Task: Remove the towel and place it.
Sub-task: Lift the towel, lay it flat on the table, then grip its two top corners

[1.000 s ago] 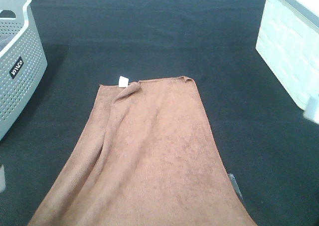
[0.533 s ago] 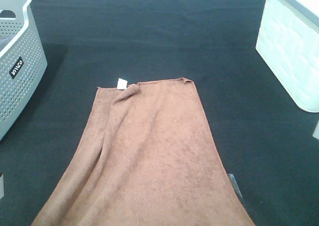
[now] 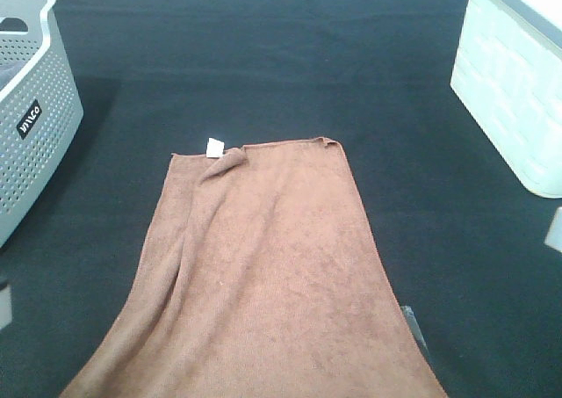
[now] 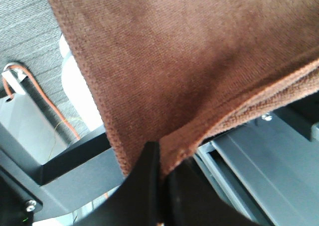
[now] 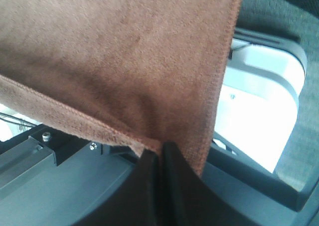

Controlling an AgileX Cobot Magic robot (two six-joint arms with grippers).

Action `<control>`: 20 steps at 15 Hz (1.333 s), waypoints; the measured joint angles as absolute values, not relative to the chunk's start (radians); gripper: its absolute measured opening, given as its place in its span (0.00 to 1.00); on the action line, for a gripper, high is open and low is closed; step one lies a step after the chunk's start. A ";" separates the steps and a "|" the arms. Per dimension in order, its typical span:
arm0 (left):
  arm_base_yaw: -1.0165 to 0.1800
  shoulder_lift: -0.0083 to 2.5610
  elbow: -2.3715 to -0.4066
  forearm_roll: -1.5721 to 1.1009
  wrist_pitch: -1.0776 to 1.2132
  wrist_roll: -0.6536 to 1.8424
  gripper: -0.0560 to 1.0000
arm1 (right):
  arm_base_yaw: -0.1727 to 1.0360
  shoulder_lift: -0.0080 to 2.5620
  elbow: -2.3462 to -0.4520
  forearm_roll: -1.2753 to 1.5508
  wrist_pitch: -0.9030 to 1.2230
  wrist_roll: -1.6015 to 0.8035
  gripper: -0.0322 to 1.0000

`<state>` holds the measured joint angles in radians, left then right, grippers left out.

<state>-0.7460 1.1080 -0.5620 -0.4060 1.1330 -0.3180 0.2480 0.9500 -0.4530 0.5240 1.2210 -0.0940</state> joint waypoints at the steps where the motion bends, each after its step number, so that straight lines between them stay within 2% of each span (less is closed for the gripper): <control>1: -0.746 1.137 -0.562 -0.405 1.127 -0.318 0.05 | 0.248 0.980 -0.453 0.524 1.220 -0.094 0.03; 4: -0.746 1.263 -0.587 -0.381 1.096 -0.306 0.05 | 0.246 1.063 -0.453 0.507 1.201 -0.094 0.06; 8: -0.746 1.373 -0.638 -0.365 1.077 -0.302 0.11 | 0.246 1.077 -0.453 0.469 1.158 -0.094 0.20; 10: -0.746 1.392 -0.646 -0.366 1.075 -0.294 0.15 | 0.246 1.077 -0.453 0.469 1.149 -0.094 0.23; 12: -0.746 1.418 -0.666 -0.378 1.069 -0.284 0.27 | 0.246 1.077 -0.453 0.469 1.142 -0.091 0.34; 14: -0.746 1.421 -0.700 -0.421 1.039 -0.279 0.59 | 0.246 1.077 -0.453 0.469 1.122 -0.084 0.53; 15: -0.746 1.421 -0.714 -0.429 1.037 -0.268 0.70 | 0.246 1.077 -0.453 0.465 1.103 -0.084 0.59; 17: -0.746 1.422 -0.738 -0.430 1.041 -0.255 0.77 | 0.242 1.077 -0.453 0.460 1.057 -0.084 0.62; 20: -0.729 1.423 -0.832 -0.335 1.059 -0.254 0.78 | 0.240 1.077 -0.526 0.400 0.991 -0.084 0.63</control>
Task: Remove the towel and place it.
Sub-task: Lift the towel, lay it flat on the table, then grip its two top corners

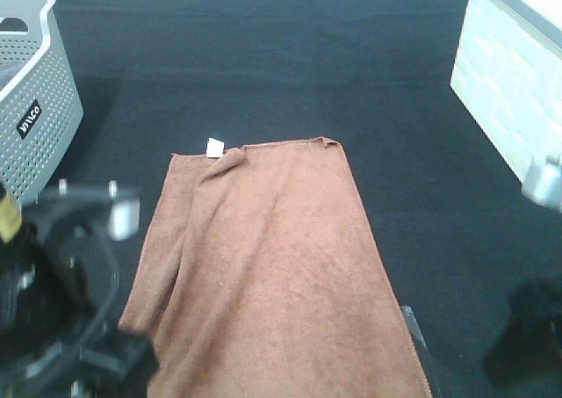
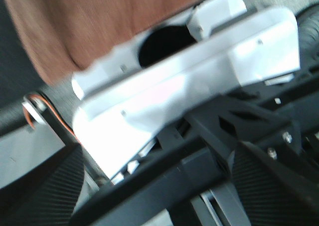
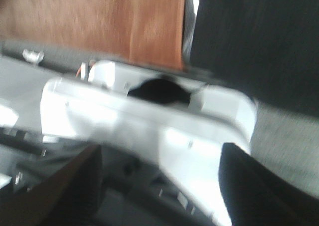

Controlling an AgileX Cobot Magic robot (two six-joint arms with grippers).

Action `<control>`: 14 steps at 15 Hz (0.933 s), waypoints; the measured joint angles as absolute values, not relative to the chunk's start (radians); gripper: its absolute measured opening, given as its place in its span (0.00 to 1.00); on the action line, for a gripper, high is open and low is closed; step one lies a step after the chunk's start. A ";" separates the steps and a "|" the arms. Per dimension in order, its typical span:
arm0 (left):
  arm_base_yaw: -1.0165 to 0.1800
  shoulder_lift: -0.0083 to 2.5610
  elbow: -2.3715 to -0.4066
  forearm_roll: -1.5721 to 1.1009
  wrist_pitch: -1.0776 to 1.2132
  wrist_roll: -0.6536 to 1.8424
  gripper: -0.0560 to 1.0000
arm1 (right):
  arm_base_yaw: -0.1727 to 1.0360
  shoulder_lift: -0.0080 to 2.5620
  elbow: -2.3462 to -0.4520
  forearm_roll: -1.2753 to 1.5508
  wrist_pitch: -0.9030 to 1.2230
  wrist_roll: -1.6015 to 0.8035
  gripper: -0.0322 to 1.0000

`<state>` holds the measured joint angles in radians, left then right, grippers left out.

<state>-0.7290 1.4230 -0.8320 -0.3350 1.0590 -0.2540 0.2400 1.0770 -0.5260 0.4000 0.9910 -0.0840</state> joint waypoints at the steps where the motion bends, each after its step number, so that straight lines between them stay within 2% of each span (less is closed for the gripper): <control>1: -0.691 1.423 -0.869 -0.292 1.063 -0.254 0.78 | 0.239 1.077 -0.571 0.374 0.961 -0.082 0.63; 4: -0.525 1.459 -1.008 -0.159 1.060 -0.194 0.78 | 0.238 1.117 -0.720 0.279 0.912 -0.058 0.63; 7: -0.343 1.564 -1.146 -0.139 1.053 -0.061 0.78 | 0.233 1.281 -0.901 0.245 0.923 -0.066 0.63; 9: -0.260 1.648 -1.223 -0.139 1.033 0.010 0.78 | 0.179 1.399 -1.015 0.269 0.944 -0.101 0.63; 12: -0.225 1.806 -1.351 -0.152 0.983 0.076 0.78 | 0.080 1.561 -1.172 0.400 0.980 -0.254 0.63; 14: -0.225 1.962 -1.482 -0.177 0.972 0.096 0.78 | 0.063 1.688 -1.260 0.450 1.020 -0.352 0.63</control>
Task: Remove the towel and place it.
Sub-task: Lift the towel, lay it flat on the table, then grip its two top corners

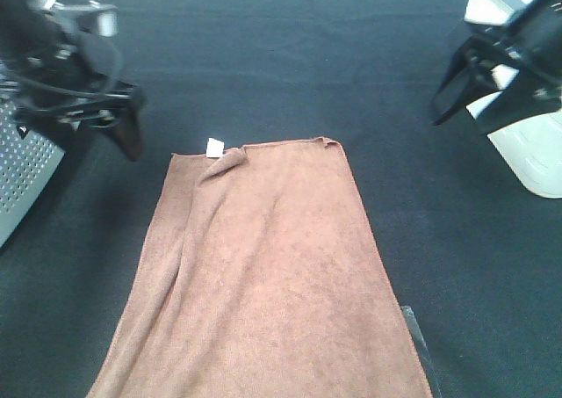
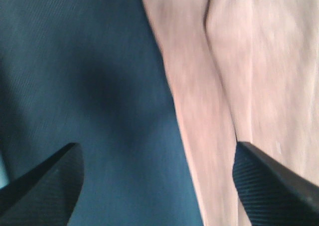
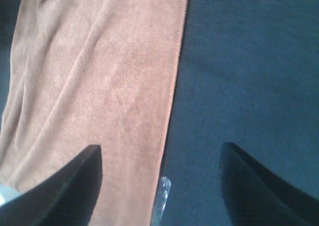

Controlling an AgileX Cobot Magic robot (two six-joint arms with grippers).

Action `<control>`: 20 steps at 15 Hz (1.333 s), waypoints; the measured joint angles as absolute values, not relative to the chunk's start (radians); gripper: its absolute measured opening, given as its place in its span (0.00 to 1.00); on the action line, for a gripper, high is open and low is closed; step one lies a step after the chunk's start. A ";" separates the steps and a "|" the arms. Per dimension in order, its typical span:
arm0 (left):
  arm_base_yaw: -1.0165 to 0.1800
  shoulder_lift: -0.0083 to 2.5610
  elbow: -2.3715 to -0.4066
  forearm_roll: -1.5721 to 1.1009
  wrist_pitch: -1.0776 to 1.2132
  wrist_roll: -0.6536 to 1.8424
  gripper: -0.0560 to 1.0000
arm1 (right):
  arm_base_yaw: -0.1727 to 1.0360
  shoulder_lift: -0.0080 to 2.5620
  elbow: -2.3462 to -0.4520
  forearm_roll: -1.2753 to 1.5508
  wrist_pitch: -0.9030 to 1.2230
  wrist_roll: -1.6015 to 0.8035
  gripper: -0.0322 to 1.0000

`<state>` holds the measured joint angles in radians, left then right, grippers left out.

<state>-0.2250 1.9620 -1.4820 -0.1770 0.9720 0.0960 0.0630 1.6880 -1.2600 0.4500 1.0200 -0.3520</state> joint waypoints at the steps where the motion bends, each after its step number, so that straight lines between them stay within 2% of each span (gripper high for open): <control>1: -0.219 2.020 -1.532 -0.183 0.972 0.097 0.78 | 0.063 1.773 -1.306 0.454 1.045 -0.402 0.63; 6: -0.181 2.167 -1.656 -0.246 0.972 0.114 0.78 | 0.063 1.929 -1.401 0.452 1.018 -0.396 0.63; 8: -0.156 2.209 -1.686 -0.293 0.973 0.139 0.78 | 0.063 2.013 -1.514 0.448 1.017 -0.398 0.63; 13: -0.099 2.225 -1.697 -0.393 0.927 0.227 0.78 | 0.063 2.266 -1.825 0.460 1.058 -0.399 0.73; 16: -0.095 2.243 -1.703 -0.415 0.901 0.253 0.78 | 0.063 2.368 -1.896 0.487 1.055 -0.401 0.73; 20: -0.094 2.314 -1.710 -0.441 0.898 0.271 0.80 | 0.063 2.414 -1.898 0.494 0.968 -0.400 0.73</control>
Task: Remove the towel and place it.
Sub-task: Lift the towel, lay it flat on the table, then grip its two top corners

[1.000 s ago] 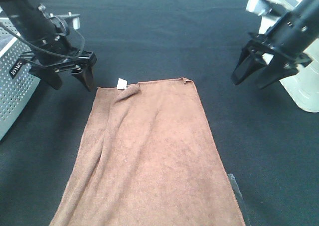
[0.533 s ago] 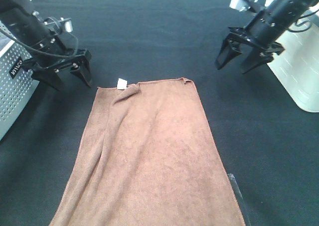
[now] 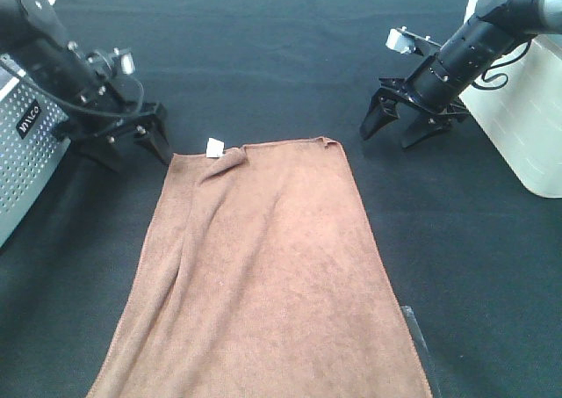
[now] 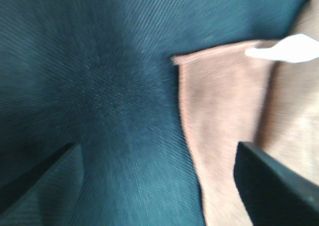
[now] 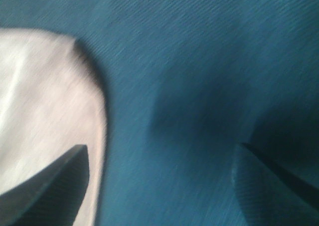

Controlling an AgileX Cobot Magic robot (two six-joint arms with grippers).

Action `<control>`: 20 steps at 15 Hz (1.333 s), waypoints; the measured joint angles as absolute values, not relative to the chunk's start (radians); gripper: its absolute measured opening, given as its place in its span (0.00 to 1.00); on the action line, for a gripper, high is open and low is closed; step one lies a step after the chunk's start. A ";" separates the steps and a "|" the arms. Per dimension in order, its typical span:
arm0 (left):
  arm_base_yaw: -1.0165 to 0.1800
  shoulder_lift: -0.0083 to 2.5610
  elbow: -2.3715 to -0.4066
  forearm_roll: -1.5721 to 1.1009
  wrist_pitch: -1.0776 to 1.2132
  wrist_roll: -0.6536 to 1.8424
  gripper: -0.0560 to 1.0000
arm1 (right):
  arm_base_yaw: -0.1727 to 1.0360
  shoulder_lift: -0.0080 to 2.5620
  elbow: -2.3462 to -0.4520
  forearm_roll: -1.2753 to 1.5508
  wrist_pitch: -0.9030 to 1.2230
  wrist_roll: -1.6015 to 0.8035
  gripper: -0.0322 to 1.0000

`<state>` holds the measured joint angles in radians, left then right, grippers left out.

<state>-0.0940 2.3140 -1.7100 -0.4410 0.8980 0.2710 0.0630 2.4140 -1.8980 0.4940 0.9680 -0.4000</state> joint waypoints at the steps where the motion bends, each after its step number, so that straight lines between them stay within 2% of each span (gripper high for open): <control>1: -0.094 2.332 -1.712 -0.455 0.896 0.274 0.80 | 0.063 2.425 -1.902 0.502 0.956 -0.399 0.73; 10: -0.088 2.348 -1.722 -0.482 0.875 0.274 0.80 | 0.070 2.456 -1.907 0.545 0.932 -0.406 0.73; 15: -0.145 2.359 -1.725 -0.564 0.818 0.274 0.79 | 0.176 2.466 -1.910 0.531 0.856 -0.408 0.73; 20: -0.171 2.366 -1.725 -0.617 0.803 0.274 0.77 | 0.204 2.478 -1.922 0.531 0.848 -0.408 0.73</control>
